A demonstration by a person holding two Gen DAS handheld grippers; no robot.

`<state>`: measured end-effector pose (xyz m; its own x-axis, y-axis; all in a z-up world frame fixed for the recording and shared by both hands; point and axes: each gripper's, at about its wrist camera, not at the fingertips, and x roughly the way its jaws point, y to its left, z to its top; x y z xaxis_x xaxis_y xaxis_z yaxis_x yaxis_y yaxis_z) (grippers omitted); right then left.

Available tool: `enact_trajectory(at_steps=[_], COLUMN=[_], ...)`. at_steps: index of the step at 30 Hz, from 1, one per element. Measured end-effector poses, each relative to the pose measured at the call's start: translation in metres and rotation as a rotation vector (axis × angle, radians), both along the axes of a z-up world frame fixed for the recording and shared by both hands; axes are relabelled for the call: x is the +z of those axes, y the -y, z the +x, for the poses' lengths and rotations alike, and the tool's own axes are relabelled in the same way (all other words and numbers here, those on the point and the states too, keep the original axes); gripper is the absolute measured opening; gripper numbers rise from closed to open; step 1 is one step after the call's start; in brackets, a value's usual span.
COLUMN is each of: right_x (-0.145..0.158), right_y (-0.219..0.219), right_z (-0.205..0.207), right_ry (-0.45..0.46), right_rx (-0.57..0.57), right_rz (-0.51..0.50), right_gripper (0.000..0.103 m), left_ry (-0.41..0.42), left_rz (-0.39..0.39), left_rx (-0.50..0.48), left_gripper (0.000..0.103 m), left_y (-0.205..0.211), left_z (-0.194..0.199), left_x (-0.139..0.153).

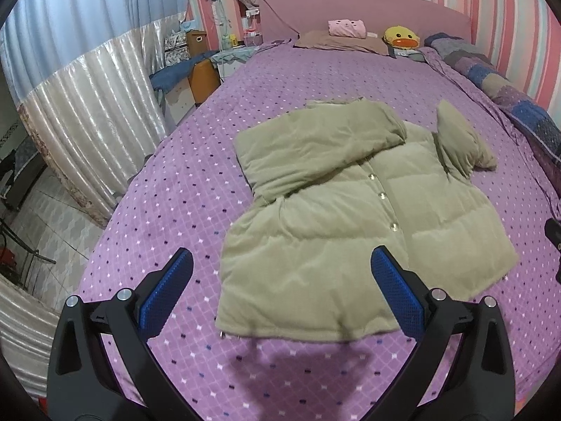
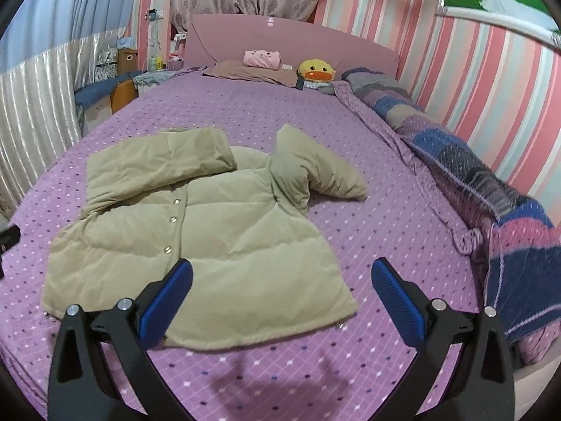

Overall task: Fold large clothes
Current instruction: 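Lower the right tool onto the jacket sleeve and close its fingers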

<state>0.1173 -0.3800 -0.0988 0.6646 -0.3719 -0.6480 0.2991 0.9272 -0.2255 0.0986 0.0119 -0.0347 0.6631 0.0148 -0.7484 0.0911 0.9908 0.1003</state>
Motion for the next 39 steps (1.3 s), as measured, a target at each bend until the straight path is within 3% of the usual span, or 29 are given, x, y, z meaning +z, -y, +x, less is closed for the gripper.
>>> enact_trajectory(at_steps=[6, 18, 23, 24, 28, 31, 32, 39], right_x=[0.008, -0.012, -0.032, -0.038, -0.067, -0.092, -0.098, -0.136], right_y=[-0.003, 0.005, 0.01, 0.012, 0.011, 0.01, 0.01, 0.028], right_z=[0.03, 0.126, 0.177, 0.192, 0.238, 0.269, 0.28, 0.347], right_ry=[0.032, -0.001, -0.018, -0.027, -0.067, -0.094, -0.1, -0.125], right_rx=[0.054, 0.212, 0.253, 0.26, 0.292, 0.318, 0.331, 0.346], right_rz=[-0.064, 0.004, 0.039, 0.049, 0.079, 0.102, 0.103, 0.153], right_gripper=[0.102, 0.102, 0.101, 0.1, 0.079, 0.074, 0.068, 0.066], left_ry=[0.006, 0.01, -0.016, -0.017, -0.032, -0.057, -0.067, -0.129], left_rz=[-0.004, 0.024, -0.008, -0.012, 0.028, 0.043, 0.038, 0.004], left_rx=[0.005, 0.002, 0.03, 0.034, 0.062, 0.078, 0.08, 0.097], left_gripper=[0.1, 0.1, 0.1, 0.1, 0.1, 0.1, 0.1, 0.1], left_y=[0.002, 0.006, -0.004, -0.006, -0.012, -0.014, -0.015, -0.028], left_z=[0.036, 0.119, 0.171, 0.179, 0.214, 0.235, 0.24, 0.269], left_x=[0.0, -0.015, -0.034, -0.038, -0.063, -0.083, -0.089, -0.125])
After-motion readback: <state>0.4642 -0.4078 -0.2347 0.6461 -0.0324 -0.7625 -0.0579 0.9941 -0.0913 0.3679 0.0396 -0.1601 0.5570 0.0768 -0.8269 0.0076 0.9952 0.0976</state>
